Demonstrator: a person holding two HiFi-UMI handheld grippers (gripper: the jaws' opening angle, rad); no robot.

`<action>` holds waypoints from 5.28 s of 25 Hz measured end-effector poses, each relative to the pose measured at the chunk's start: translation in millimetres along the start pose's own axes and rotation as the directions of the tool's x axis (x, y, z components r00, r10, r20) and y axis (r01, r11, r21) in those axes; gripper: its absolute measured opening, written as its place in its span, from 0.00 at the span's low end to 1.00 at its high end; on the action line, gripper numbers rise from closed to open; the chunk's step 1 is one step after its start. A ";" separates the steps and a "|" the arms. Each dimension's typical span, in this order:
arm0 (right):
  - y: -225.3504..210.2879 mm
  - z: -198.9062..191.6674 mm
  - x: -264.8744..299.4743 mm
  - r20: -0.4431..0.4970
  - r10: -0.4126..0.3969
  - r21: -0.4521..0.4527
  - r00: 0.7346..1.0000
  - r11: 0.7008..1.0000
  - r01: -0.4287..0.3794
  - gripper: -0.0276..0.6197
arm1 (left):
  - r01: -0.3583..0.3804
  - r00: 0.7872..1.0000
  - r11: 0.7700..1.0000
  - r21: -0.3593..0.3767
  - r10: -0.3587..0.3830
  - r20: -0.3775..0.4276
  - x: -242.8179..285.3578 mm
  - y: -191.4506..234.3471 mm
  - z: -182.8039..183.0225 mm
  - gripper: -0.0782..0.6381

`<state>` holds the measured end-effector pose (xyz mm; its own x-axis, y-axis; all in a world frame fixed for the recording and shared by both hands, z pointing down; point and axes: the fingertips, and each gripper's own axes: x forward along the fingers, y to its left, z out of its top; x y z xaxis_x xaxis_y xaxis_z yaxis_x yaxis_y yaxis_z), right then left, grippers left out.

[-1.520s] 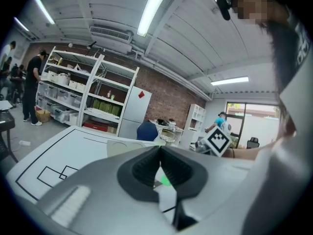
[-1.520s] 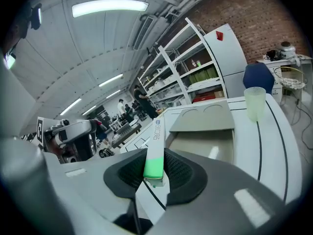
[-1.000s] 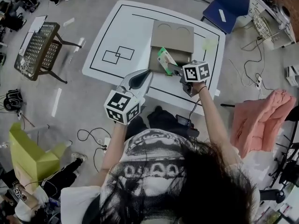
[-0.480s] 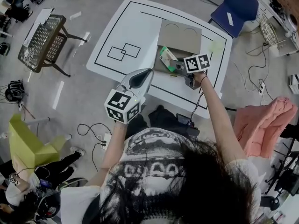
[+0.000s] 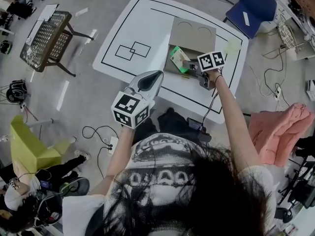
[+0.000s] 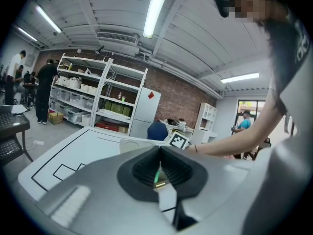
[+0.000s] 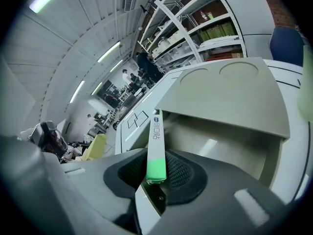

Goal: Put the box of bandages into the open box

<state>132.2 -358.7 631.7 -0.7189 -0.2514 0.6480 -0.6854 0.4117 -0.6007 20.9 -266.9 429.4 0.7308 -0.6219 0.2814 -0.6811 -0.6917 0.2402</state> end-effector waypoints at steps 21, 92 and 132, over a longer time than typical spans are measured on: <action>-31.2 2.2 -9.4 -0.001 -0.225 -0.112 0.974 0.968 0.223 0.35 | -0.020 1.000 1.000 -0.002 0.020 -0.015 -4.0 4.8 -3.7 0.11; 324.9 -117.1 -100.5 0.660 -0.123 -0.067 0.741 0.973 0.221 0.12 | 0.233 0.972 0.972 0.019 -0.233 0.010 -170.1 -39.9 -45.6 0.11; 319.4 -241.6 -183.1 0.605 0.047 -0.224 0.795 0.968 0.113 0.04 | 0.073 0.996 0.997 0.034 -0.074 0.040 -189.1 -204.5 -89.9 0.11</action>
<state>73.0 30.5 434.3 -0.6735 -0.7107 0.2034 -0.7190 0.5660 -0.4033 17.9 25.2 410.6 0.7805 -0.5832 0.2252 -0.6241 -0.7473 0.2281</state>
